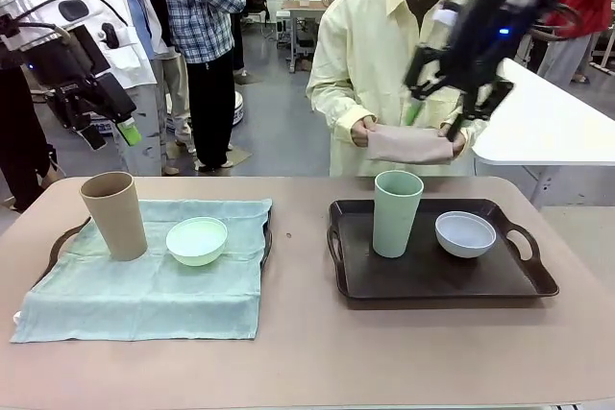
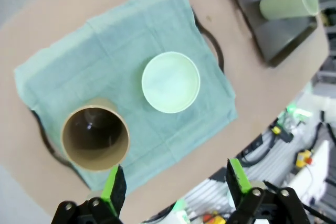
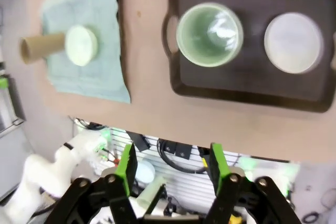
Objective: Set up a tray with a mat and arrange the tableware.
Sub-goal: Pick up the Picnic Bowl and Reusable plastic cup from the Handle tray in front of the human's position and hold them in the air.
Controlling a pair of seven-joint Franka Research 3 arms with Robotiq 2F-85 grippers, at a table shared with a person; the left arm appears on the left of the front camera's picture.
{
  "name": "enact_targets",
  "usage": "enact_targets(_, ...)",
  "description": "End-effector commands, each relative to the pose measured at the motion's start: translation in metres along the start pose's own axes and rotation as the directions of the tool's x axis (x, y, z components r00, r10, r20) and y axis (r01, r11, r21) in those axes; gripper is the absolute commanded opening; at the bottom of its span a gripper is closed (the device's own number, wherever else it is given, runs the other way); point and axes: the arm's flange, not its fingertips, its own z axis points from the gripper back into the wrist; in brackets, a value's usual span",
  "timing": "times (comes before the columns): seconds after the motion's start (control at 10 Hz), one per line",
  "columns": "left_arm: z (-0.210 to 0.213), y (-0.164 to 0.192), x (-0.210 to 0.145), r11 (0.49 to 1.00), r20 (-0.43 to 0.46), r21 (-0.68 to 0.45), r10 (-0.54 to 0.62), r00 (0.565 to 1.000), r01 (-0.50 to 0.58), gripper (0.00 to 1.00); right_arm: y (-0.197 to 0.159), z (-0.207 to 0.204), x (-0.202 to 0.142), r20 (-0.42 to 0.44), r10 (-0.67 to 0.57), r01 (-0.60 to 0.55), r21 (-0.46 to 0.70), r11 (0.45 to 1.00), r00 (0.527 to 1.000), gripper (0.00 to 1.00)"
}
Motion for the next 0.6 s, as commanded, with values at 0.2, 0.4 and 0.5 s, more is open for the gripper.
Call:
enact_targets(0.2, 0.012, 0.025, -0.013, 0.990, 0.091, -0.075, 0.126, 0.988, -0.120, 1.00, -0.085, 0.009, -0.029, 0.010, -0.013, 0.012, 0.081, 0.997, 1.000, 0.72)
enact_targets(0.4, 0.027, 0.046, -0.022, 0.982, 0.097, -0.140, 0.144, 0.985, -0.129, 1.00, -0.128, 0.020, -0.043, 0.057, -0.048, 0.040, 0.128, 0.991, 0.997, 0.72)
enact_targets(0.5, 0.032, 0.051, -0.028, 0.981, 0.094, -0.138, 0.148, 0.985, -0.134, 1.00, -0.143, 0.022, -0.049, 0.077, -0.074, 0.062, 0.145, 0.987, 0.994, 0.72)
